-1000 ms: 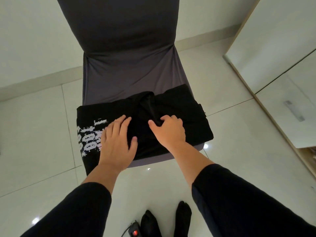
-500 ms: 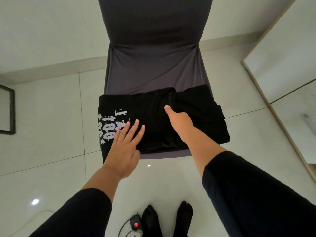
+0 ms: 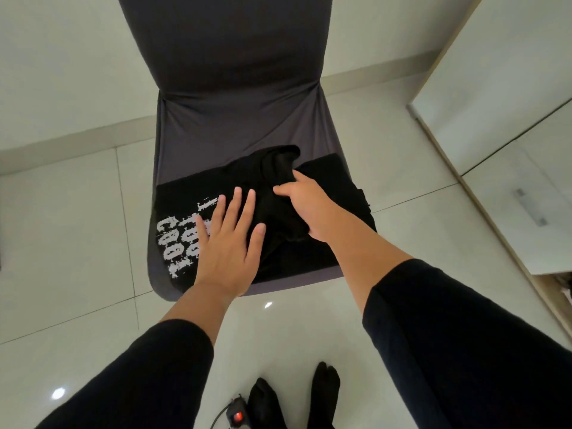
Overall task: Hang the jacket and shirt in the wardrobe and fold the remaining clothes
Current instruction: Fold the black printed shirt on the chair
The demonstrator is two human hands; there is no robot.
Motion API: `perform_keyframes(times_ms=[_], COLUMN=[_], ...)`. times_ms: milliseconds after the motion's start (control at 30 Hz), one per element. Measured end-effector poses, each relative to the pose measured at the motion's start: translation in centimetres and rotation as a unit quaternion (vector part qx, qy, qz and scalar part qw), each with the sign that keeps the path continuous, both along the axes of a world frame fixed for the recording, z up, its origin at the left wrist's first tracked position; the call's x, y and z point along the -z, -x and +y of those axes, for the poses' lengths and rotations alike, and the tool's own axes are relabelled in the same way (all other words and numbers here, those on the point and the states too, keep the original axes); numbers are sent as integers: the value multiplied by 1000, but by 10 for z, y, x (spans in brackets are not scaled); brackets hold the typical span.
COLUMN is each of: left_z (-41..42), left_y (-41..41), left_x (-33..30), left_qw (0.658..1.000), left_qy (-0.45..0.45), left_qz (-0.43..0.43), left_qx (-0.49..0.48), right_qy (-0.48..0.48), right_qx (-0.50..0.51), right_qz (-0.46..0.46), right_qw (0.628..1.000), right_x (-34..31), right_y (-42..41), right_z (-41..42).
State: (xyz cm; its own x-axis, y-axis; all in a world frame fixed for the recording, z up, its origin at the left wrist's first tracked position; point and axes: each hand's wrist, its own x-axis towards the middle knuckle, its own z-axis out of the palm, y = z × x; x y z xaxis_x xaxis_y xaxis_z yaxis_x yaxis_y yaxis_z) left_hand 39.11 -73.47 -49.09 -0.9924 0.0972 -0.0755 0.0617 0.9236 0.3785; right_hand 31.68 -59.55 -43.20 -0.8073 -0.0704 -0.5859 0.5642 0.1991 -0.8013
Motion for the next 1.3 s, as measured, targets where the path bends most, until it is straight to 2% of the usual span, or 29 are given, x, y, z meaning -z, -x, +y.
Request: perform_keyframes(times_ms=[100, 167, 267, 400, 467, 567, 633, 733, 833, 900, 1000, 1133, 1200, 1233, 1267, 1300], left_z=[35, 55, 75, 81, 78, 76, 76, 68, 48, 32, 15, -3, -12, -16, -20, -24], left_y=[6, 8, 8, 7, 6, 3, 0, -4, -6, -10, -25, -47, -55, -58, -60, -63], left_x=[-7, -2, 14, 23, 24, 24, 24, 27, 31, 34, 35, 33, 32, 31, 31, 31], left_qw=[999, 997, 984, 974, 975, 977, 977, 984, 988, 988, 990, 979, 956, 932, 908, 898], left_qy=[10, 44, 128, 184, 185, 182, 187, 164, 140, 142, 111, 31, -116, -196, -248, -259], left_qz=[22, -6, -87, -93, -77, -51, -48, -62, -70, -65, -54, -51, -69, -88, -113, -134], left_qx=[43, 67, 84, 95, 99, 99, 95, 42, -18, -23, -64, -196, -262, -292, -319, -329], right_qy=[5, -79, -232, -256, -302, -404, -425, -469, -540, -549, -569, -555, -542, -536, -532, -529], right_qx=[54, 54, -8, -13, -18, -24, -24, -12, 5, -44, -130, -183, -222, -236, -248, -255], right_qz=[40, 38, 10, 33, 64, 112, 93, 49, 96, 127, 148, 204, 218, 223, 231, 250], right_qw=[998, 995, 973, 966, 951, 907, 900, 882, 836, 825, 798, 786, 781, 779, 776, 770], right_x=[-9, 1, 27, 46, 49, 50, 55, 65, 67, 69, 74, 79, 80, 81, 82, 84], right_y=[2, -5, -21, -30, -30, -28, -29, -32, -39, -48, -65, -79, -82, -85, -89, -96], right_z=[43, 74, 110, 121, 122, 129, 131, 126, 109, 92, 63, 22, 6, -1, -7, -14])
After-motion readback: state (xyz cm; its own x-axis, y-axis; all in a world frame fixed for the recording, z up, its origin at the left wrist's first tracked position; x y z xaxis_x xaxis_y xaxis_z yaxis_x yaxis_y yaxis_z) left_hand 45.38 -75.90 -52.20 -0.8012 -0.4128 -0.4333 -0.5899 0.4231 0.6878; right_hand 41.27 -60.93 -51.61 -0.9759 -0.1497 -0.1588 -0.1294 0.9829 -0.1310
